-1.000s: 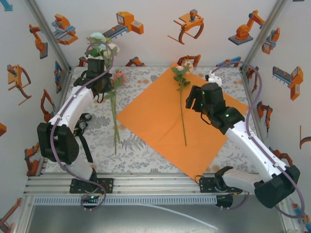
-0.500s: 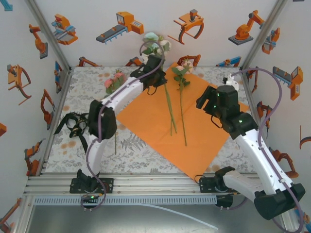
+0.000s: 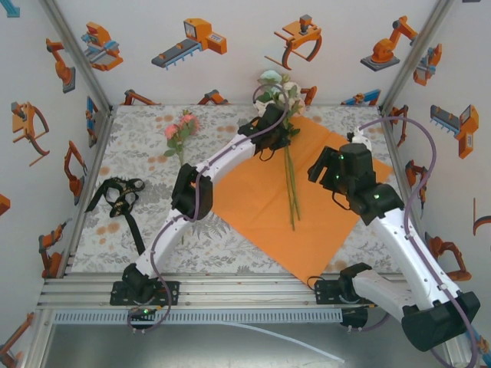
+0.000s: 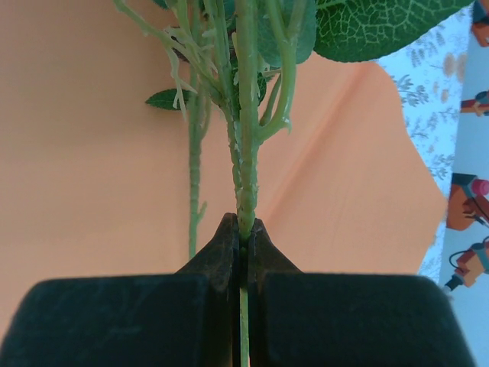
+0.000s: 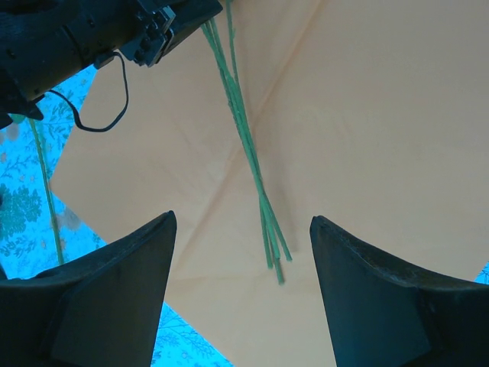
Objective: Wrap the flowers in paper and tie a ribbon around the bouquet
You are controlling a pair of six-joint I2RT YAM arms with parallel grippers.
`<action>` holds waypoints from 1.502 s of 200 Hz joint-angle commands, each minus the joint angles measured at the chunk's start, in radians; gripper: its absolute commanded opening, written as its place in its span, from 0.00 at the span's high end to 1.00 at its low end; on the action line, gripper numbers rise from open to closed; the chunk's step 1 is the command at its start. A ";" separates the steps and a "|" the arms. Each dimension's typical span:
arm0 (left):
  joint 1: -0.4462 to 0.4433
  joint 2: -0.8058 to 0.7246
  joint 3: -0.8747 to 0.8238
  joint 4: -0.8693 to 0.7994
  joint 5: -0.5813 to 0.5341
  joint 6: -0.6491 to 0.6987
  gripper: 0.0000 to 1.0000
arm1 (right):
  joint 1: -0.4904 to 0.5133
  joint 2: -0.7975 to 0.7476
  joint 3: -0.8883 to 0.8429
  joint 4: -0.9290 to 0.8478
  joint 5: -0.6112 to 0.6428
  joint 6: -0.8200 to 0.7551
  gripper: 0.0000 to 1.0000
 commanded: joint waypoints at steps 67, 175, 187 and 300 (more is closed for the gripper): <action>0.009 0.016 0.036 0.092 -0.008 0.036 0.58 | -0.012 -0.048 -0.010 -0.027 -0.007 -0.021 0.35; 0.253 -0.867 -0.655 -0.044 -0.154 0.342 0.41 | 0.150 0.154 0.156 0.035 -0.081 -0.029 0.37; 0.327 -0.926 -0.740 -0.082 -0.164 0.378 0.43 | 0.188 0.191 0.164 0.070 -0.071 -0.011 0.37; 0.505 -0.775 -1.026 -0.119 -0.120 0.602 0.45 | 0.274 0.195 0.163 0.073 -0.061 0.041 0.29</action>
